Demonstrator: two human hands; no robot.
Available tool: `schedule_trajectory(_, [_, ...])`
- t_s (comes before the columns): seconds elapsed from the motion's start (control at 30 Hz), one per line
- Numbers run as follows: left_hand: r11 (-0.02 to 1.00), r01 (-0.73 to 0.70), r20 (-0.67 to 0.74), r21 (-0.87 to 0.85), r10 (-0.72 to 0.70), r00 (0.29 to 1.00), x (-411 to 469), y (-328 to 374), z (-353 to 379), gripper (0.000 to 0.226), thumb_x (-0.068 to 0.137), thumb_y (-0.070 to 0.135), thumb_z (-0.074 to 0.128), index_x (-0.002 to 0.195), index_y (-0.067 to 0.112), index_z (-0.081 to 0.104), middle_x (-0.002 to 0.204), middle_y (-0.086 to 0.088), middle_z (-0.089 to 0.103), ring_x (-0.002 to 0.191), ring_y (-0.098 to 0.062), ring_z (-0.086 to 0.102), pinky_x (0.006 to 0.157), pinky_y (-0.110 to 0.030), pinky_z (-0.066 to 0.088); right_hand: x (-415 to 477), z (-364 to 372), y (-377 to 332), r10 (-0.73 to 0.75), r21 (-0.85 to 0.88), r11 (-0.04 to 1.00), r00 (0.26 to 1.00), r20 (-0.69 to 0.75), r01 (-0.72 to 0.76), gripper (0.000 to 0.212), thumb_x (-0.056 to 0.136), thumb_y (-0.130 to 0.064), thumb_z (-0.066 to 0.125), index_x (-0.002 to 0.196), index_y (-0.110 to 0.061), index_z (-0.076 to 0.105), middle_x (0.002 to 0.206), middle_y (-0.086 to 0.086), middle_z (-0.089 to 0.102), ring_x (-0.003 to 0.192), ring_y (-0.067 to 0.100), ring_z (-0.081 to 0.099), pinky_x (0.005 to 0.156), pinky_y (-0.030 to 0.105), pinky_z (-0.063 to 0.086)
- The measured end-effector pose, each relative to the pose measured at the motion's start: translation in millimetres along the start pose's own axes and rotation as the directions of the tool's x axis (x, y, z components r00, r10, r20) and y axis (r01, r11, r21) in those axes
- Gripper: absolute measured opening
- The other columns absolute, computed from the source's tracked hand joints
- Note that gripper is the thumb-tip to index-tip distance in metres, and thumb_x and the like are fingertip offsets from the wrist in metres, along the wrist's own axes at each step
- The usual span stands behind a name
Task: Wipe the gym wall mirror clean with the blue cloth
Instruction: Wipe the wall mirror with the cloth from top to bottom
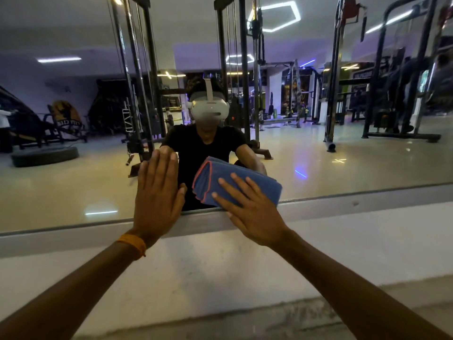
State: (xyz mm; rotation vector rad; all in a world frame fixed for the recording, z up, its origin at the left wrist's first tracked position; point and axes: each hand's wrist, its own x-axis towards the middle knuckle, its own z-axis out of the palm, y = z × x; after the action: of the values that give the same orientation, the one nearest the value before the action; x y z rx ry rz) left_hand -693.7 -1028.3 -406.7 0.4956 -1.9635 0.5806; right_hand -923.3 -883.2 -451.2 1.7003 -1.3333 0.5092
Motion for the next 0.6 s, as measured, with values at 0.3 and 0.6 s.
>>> schedule_trajectory(0.3, [0.993, -0.115, 0.056, -0.023, 0.116, 0.992, -11.9, -27.7, -3.4, 0.067, 0.106, 0.031, 0.042, 0.162, 0.000, 0.022, 0.171, -0.020, 0.013, 0.159, -0.039, 0.012, 0.122, -0.067, 0.023, -98.4, -45.5, 89.9, 0.211, -0.079, 0.975, 0.977, 0.037, -0.208, 0.057, 0.110, -0.037, 0.030, 0.165, -0.032, 0.016, 0.172, 0.005, 0.015, 0.159, 0.033, 0.010, 0.127, 0.056, 0.013])
schedule_trajectory(0.6, [0.996, -0.088, 0.039, -0.009, 0.088, 0.995, -15.8, -25.3, 12.4, 0.070, 0.106, 0.036, 0.039, 0.163, 0.001, 0.020, 0.172, -0.019, 0.012, 0.160, -0.038, 0.009, 0.124, -0.064, 0.019, -12.4, -14.2, 17.6, -0.145, 0.027, 0.989, 0.977, 0.155, 0.142, 0.058, 0.104, -0.028, 0.047, 0.160, -0.019, 0.035, 0.170, 0.008, 0.022, 0.159, 0.033, 0.011, 0.129, 0.051, 0.011])
